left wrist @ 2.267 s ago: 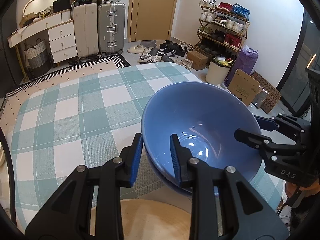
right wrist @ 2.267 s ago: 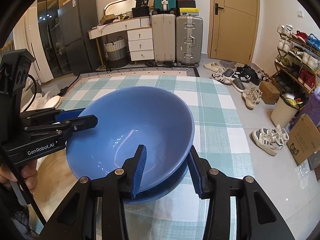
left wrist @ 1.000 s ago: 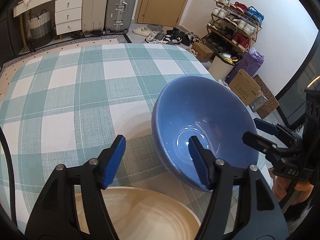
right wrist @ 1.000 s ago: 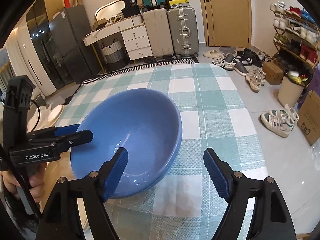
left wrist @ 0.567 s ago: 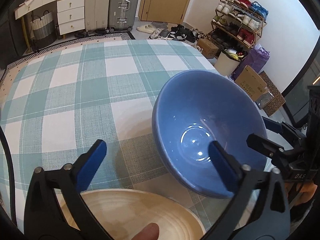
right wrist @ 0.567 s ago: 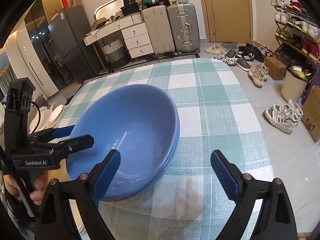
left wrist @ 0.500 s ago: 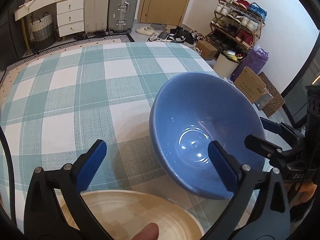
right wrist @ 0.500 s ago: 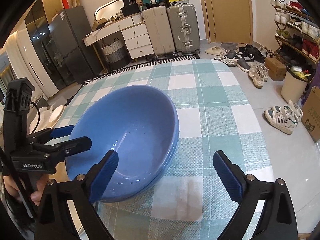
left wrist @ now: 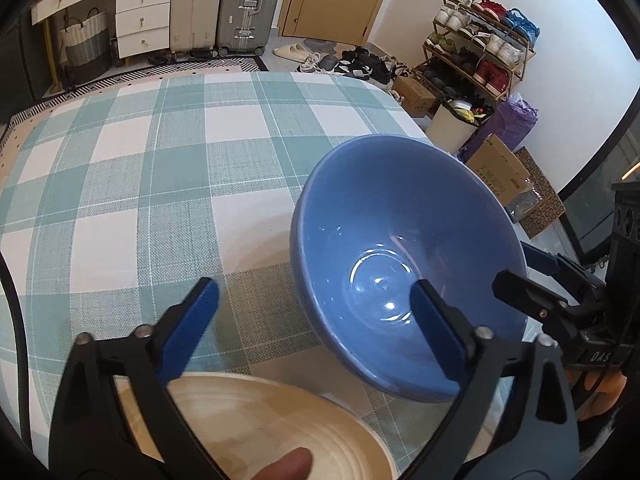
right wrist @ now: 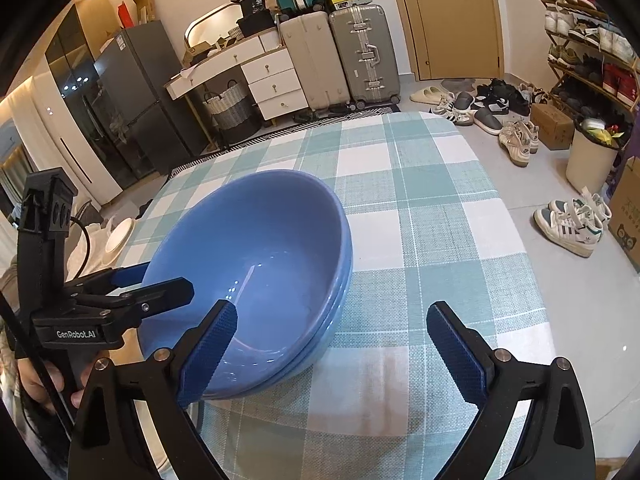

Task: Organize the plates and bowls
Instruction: 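Close both tools on the rim of the nested blue bowls, then lift and carry the nested bowls with both tools over the cream plate stack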

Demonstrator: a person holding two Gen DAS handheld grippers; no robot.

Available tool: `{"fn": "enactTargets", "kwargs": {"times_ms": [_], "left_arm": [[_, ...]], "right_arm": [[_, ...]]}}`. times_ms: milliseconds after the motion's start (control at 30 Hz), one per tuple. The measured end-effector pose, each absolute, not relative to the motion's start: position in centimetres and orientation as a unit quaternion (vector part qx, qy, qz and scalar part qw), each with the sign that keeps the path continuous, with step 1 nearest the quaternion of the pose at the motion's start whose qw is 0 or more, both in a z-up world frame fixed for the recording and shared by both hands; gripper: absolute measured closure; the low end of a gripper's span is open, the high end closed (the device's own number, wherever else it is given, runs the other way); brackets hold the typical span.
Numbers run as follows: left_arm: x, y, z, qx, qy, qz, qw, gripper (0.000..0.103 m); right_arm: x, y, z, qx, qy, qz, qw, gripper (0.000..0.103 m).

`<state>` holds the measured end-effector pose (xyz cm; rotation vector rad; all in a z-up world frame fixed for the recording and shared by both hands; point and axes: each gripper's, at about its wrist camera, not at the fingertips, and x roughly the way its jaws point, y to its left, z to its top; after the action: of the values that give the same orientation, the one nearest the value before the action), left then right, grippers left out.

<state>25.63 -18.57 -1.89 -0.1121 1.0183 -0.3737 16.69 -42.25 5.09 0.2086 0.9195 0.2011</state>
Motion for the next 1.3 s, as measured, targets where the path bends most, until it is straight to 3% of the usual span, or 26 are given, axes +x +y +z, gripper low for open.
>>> {"fn": "enactTargets", "kwargs": {"times_ms": [100, 200, 267, 467, 1300], "left_arm": [[25.4, -18.8, -1.8, -0.053, 0.486, -0.190, 0.851, 0.037], [25.0, -19.1, -1.5, -0.052, 0.481, -0.202, 0.852, 0.044], [24.9, -19.2, -1.2, -0.050, 0.476, -0.204, 0.854, 0.050], [24.9, -18.9, -1.0, -0.052, 0.475, -0.193, 0.857, 0.070], [23.4, -18.7, 0.2, -0.046, 0.463, -0.198, 0.863, 0.072]], "right_arm": [[16.6, -42.0, 5.2, 0.104, 0.444, 0.108, 0.883, 0.024], [16.4, -41.9, 5.4, 0.103, 0.441, 0.113, 0.885, 0.026], [16.2, -41.7, 5.6, 0.100, 0.438, 0.118, 0.886, 0.036], [15.7, -40.8, 6.4, 0.074, 0.424, 0.122, 0.894, 0.054], [15.0, -40.7, 7.9, 0.070, 0.414, 0.102, 0.902, 0.055]]}}
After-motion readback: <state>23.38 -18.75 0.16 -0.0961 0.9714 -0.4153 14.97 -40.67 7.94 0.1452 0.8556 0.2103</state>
